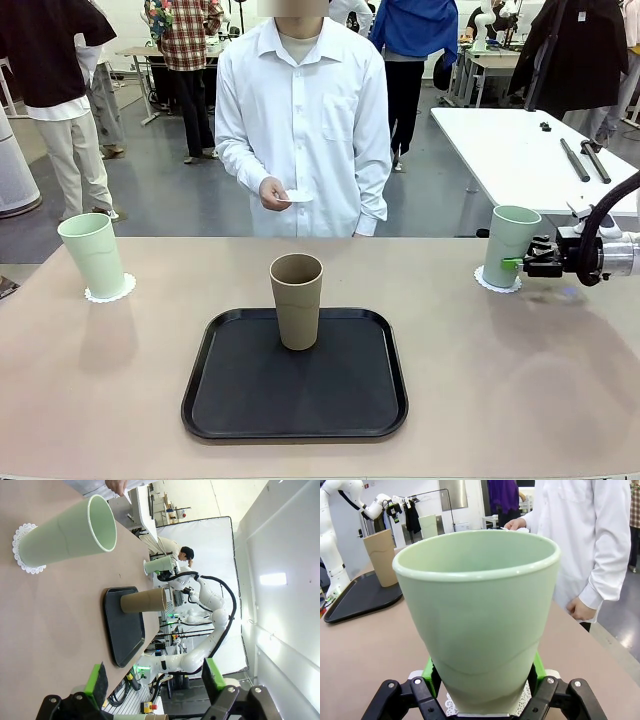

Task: Place coasters on the table and set cups on them.
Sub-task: Take one Reusable plastic cup from the Flat Tray and place it on a coaster set by the human.

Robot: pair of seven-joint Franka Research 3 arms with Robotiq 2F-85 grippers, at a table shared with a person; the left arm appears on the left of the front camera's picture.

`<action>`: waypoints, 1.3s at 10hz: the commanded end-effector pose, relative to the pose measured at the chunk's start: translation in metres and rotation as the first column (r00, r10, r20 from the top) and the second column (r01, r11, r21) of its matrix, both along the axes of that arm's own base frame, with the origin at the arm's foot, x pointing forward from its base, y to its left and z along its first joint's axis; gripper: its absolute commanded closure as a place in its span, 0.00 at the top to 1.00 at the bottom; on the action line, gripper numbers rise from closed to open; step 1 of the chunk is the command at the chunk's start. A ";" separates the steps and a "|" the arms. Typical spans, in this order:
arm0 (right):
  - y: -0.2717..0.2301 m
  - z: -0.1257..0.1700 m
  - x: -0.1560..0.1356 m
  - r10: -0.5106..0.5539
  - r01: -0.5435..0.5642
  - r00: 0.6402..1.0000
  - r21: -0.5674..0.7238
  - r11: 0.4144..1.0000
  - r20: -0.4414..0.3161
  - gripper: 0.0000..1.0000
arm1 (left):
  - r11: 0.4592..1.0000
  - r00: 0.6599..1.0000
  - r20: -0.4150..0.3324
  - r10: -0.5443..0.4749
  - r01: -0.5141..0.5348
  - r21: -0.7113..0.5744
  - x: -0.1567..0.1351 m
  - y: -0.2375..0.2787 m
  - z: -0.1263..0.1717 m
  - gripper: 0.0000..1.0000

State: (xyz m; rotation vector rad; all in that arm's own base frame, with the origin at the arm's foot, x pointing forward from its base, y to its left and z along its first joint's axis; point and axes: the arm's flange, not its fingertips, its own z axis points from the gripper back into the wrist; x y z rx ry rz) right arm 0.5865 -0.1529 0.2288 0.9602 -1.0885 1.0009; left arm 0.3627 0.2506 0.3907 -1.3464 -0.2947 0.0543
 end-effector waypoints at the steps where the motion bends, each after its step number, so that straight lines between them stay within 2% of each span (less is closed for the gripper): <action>1: -0.001 -0.004 0.008 0.018 -0.018 1.000 -0.001 1.000 -0.023 0.82 | 1.000 1.000 0.008 0.006 -0.006 0.000 -0.002 -0.001 0.002 1.00; 3: -0.001 -0.003 0.006 0.021 -0.022 0.999 -0.017 1.000 -0.024 1.00 | 1.000 1.000 0.008 0.006 -0.006 0.000 -0.002 -0.001 0.002 1.00; 13: -0.011 0.004 0.005 0.029 -0.032 0.999 -0.121 0.992 -0.028 1.00 | 1.000 1.000 0.008 0.006 -0.006 0.000 -0.002 -0.001 0.002 1.00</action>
